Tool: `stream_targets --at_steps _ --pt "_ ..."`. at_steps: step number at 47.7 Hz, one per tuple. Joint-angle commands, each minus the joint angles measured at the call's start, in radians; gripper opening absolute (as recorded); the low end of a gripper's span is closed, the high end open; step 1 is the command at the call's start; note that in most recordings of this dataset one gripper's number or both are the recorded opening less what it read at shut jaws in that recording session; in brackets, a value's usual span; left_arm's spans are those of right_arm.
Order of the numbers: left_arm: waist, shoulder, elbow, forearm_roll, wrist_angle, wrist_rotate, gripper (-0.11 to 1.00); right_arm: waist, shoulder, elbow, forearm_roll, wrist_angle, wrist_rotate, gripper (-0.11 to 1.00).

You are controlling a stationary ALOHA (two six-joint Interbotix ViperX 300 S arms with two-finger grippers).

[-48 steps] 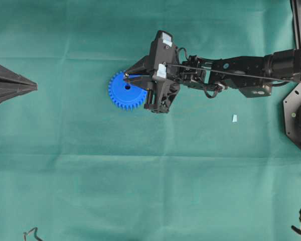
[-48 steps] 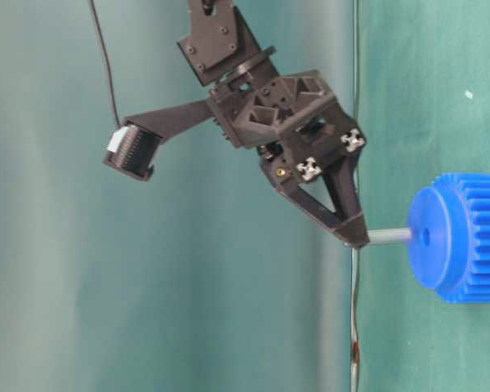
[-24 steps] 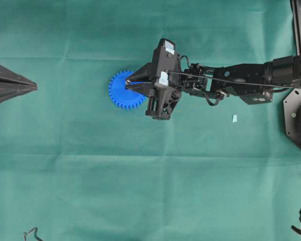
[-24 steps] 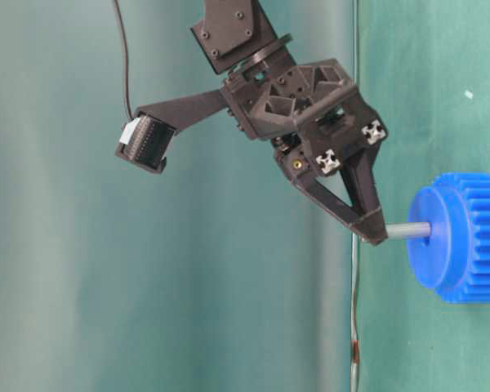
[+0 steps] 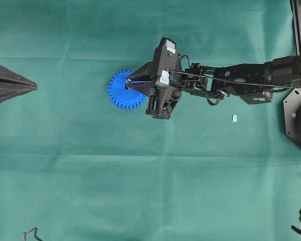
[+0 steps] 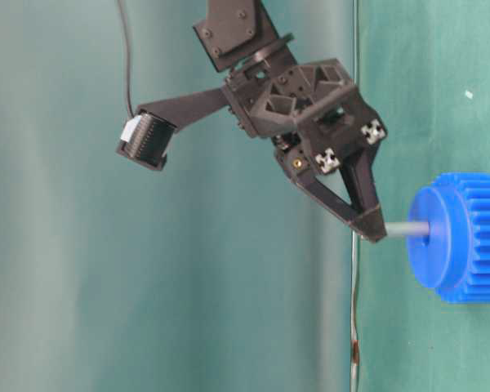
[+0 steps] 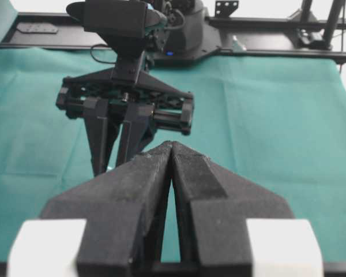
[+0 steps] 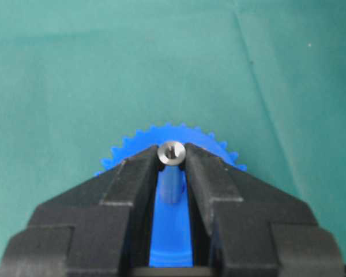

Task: Insert the shaft into the center hole of the gear.
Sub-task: 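Lower the shaft into the gear's center hole with the right gripper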

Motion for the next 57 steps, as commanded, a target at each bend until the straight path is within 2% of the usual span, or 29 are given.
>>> stream_targets --at_steps 1,11,37,57 --pt "0.002 0.003 -0.028 0.003 -0.008 0.000 0.00 0.003 -0.057 0.000 0.000 -0.003 -0.002 0.16" --pt "0.002 0.003 -0.028 0.003 -0.011 -0.002 0.00 0.005 -0.061 0.002 0.000 -0.011 -0.002 0.16" --pt "0.002 0.005 -0.028 0.002 -0.011 -0.002 0.00 0.008 0.037 -0.018 0.003 -0.103 -0.002 0.16" --pt "0.002 0.003 -0.028 0.002 -0.011 -0.002 0.00 0.008 0.072 -0.020 0.005 -0.112 0.000 0.16"
